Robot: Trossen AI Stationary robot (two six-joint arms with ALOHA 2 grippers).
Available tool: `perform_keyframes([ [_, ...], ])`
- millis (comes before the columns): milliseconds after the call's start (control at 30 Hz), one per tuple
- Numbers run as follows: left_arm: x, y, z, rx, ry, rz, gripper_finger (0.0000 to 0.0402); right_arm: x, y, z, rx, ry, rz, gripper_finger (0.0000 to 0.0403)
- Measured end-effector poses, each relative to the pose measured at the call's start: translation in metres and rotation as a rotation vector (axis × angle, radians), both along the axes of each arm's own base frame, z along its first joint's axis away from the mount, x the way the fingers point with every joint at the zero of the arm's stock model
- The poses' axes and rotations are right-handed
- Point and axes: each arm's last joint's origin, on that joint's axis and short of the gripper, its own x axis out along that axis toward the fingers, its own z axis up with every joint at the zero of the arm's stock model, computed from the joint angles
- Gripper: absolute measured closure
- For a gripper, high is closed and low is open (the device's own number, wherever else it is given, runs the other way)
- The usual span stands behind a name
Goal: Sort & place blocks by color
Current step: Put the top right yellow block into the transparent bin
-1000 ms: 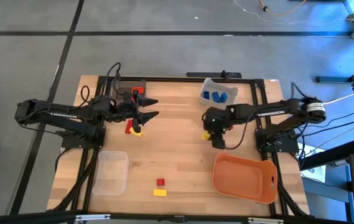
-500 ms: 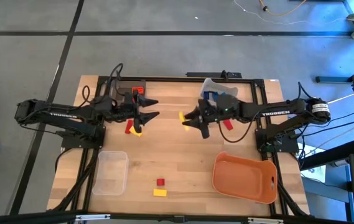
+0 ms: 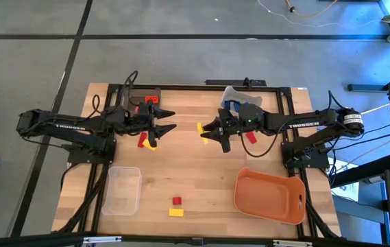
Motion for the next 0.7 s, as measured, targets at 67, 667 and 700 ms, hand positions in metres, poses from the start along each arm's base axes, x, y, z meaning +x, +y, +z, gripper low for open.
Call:
perform_keyframes([
  [67, 0.002, 0.000, -0.002, -0.001, 0.008, 0.000, 0.0141, 0.000, 0.000, 0.000, -0.001, -0.001, 0.000, 0.0279],
  [667, 0.016, 0.001, -0.015, -0.063, 0.055, -0.005, 0.0141, 0.002, -0.001, 0.010, -0.063, -0.106, -0.021, 0.0279],
  [700, 0.017, 0.001, -0.016, -0.064, 0.059, -0.006, 0.0141, 0.002, -0.001, 0.011, -0.066, -0.120, -0.032, 0.0279],
])
